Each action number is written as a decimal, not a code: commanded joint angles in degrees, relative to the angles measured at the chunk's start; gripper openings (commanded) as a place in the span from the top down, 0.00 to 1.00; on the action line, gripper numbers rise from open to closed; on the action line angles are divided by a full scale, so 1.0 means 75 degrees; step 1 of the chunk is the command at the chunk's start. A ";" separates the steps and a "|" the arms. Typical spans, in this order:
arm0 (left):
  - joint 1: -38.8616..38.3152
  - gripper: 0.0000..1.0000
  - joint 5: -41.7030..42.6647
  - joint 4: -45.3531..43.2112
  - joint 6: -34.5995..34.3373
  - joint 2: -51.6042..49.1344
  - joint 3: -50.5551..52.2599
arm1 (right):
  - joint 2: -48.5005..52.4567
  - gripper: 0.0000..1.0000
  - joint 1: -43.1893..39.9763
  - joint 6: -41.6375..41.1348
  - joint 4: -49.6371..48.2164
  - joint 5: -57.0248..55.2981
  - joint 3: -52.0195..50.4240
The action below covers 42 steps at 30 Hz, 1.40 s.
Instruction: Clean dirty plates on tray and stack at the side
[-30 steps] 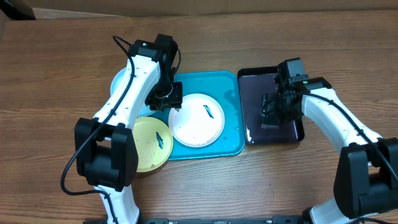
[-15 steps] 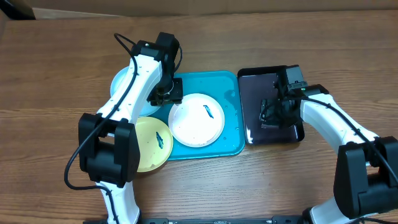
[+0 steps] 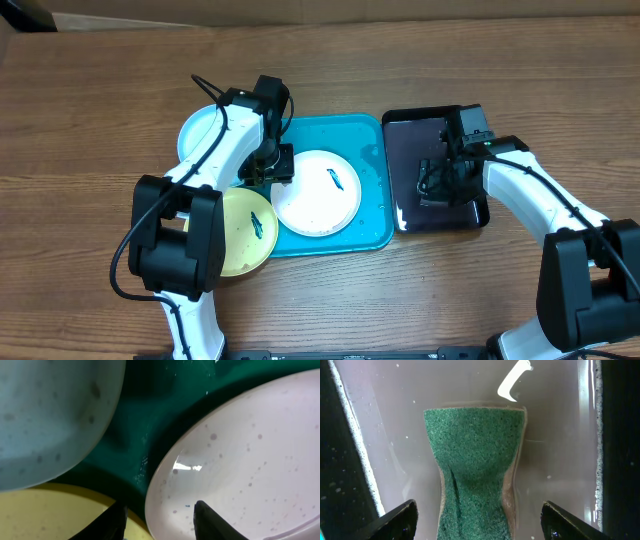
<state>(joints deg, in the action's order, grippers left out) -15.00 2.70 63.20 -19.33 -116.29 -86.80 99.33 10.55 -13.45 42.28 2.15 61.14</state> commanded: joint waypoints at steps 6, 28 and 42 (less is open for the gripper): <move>-0.0003 0.58 -0.0163 -0.0845 -0.0055 -0.0093 0.0664 | -0.0032 0.20 0.0015 -0.0038 -0.0023 0.0006 -0.0061; 0.0300 0.70 -0.0274 -0.1609 -0.0052 -0.0093 0.0510 | -0.0032 0.11 0.0015 -0.0038 -0.0032 0.0009 -0.0061; 0.0300 0.96 -0.0198 -0.1139 -0.0052 -0.0093 0.0516 | -0.0032 0.10 0.0015 -0.0038 -0.0210 0.0009 -0.0061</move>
<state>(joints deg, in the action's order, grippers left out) -12.93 1.56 55.86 -19.51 -116.33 -82.06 99.33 10.55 -13.50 41.58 2.15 61.14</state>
